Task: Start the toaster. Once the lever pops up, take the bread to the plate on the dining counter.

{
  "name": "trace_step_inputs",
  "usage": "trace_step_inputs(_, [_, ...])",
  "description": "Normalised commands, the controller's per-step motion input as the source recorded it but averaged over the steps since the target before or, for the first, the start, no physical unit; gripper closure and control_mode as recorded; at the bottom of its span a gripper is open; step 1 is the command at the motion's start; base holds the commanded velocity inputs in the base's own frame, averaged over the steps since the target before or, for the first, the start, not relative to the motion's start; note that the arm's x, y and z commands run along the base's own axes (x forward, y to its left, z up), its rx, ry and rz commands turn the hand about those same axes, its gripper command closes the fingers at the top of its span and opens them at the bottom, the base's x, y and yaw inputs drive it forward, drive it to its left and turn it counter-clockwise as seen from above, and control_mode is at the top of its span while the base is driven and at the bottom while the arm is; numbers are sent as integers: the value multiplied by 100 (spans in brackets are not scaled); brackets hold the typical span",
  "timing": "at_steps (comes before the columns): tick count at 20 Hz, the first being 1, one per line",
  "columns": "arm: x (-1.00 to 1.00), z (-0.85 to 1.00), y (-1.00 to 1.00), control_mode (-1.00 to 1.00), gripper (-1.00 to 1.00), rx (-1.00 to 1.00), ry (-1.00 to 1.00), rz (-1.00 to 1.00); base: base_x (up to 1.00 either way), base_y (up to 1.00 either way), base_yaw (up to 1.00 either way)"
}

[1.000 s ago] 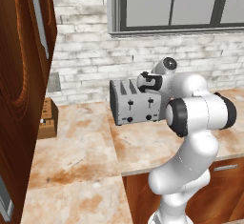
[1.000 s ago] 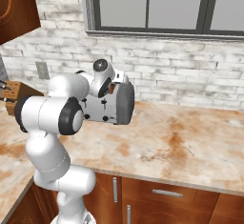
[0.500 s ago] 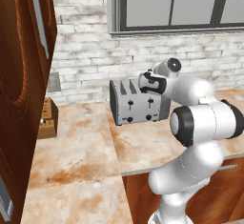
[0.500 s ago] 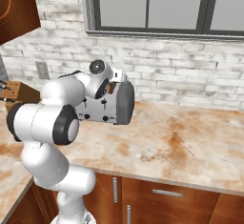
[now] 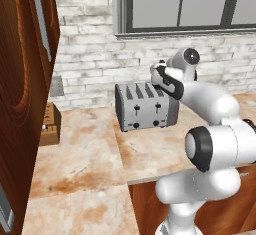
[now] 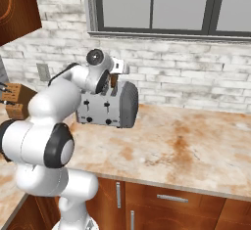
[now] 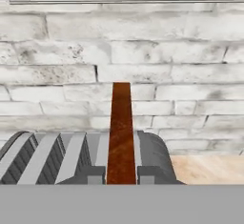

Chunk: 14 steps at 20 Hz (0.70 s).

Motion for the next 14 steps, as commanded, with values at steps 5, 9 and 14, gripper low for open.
trace_step_inputs(5, [-81,78,0,-100,100,0,1,-2,0,0,0])
trace_step_inputs(9, [-100,37,4,-100,100,0,0,-3,0,0,0])
trace_step_inputs(14, [-95,36,27,-100,100,0,-3,0,0,0,0])
